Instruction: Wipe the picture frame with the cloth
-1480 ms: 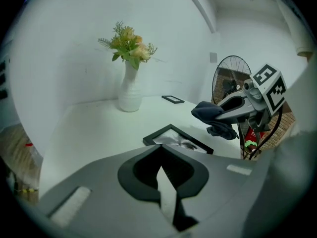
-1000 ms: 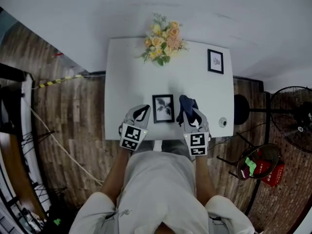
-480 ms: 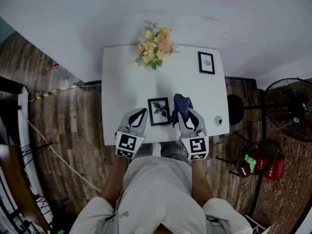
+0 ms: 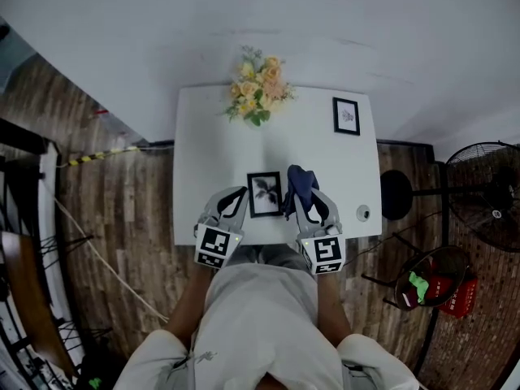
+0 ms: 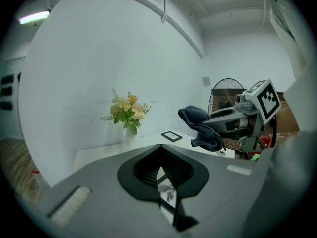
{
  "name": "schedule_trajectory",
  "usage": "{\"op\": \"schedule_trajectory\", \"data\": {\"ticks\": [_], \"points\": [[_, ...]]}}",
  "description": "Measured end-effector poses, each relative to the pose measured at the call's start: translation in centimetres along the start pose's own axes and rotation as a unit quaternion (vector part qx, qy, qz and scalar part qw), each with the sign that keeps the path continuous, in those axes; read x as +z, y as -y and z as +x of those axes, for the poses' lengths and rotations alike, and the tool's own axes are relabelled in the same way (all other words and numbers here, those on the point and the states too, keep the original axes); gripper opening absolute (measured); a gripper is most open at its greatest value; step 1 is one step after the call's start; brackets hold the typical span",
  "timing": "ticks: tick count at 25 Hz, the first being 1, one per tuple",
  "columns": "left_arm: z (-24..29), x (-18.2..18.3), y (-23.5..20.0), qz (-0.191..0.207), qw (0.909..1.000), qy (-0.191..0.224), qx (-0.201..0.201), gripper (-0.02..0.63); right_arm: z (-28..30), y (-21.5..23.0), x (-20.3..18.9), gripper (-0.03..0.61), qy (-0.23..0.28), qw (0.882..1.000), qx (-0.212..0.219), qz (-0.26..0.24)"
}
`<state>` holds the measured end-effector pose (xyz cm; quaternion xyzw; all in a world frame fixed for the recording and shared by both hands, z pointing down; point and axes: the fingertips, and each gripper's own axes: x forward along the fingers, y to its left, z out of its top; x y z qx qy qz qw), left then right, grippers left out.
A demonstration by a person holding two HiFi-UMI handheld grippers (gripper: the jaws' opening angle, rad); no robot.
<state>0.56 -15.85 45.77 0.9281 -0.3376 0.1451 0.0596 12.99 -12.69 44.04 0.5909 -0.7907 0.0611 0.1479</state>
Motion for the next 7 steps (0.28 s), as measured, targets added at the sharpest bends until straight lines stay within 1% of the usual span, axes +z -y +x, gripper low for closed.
{"op": "schedule_trajectory", "data": {"ticks": [2,7], "points": [[0.5,0.0,0.4,0.006,0.9999,-0.006,0.007,0.020,-0.1,0.3,-0.3,0.097,-0.002,1.000,0.007,0.004],[2.4,0.9,1.9,-0.001,0.9997,-0.011,0.022,0.020,-0.5,2.4,-0.2,0.096,0.004,1.000,0.028,0.009]]}}
